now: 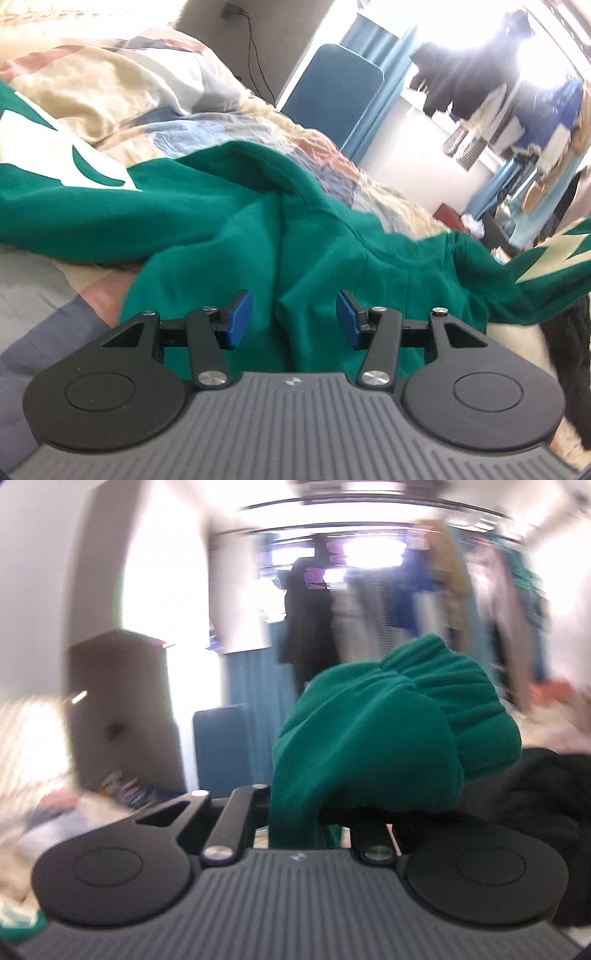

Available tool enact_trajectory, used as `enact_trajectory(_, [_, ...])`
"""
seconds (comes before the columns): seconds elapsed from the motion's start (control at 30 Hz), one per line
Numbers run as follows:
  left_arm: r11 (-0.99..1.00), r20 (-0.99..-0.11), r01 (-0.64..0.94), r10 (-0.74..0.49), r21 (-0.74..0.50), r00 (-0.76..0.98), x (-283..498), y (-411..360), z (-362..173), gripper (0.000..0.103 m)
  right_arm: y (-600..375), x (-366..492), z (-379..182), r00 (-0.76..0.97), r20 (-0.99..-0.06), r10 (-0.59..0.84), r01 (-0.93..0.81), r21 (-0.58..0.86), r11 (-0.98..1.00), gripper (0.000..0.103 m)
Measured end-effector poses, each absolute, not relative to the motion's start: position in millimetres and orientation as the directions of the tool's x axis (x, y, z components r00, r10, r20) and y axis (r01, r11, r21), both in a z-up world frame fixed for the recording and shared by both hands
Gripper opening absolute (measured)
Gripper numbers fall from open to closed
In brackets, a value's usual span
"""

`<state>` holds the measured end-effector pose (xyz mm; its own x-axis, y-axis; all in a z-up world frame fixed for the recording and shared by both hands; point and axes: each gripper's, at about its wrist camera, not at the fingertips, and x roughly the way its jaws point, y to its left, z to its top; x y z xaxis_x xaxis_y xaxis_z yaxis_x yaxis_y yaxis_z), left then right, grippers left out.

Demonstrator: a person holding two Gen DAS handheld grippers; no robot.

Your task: Fold large clothes

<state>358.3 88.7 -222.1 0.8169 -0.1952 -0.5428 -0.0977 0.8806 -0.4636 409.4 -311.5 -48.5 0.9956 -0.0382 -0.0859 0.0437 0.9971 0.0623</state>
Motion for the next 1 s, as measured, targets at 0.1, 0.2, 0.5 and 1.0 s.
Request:
enact_trajectory(0.1, [0.865, -0.517, -0.1, -0.198, -0.492, 0.832, 355.0, 102.7, -213.4, 0.056, -245.5, 416.0, -59.0, 0.99, -0.125, 0.06, -0.064, -0.029, 0.998, 0.017])
enact_trajectory(0.2, [0.852, -0.486, -0.103, -0.189, -0.513, 0.853, 351.9, 115.7, -203.8, 0.056, -178.3, 405.4, -78.2, 0.978, -0.152, 0.145, -0.167, -0.142, 0.976, 0.017])
enact_trajectory(0.5, [0.813, -0.431, -0.127, -0.163, -0.568, 0.888, 321.8, 163.5, -192.8, 0.056, -32.9, 371.4, -178.9, 0.877, -0.371, 0.305, -0.414, -0.262, 0.872, 0.018])
enact_trajectory(1.0, [0.79, -0.387, -0.101, -0.181, -0.604, 0.904, 313.2, 185.2, -192.1, 0.056, -34.3, 350.1, -201.4, 0.691, -0.602, 0.4, -0.551, -0.08, 0.831, 0.058])
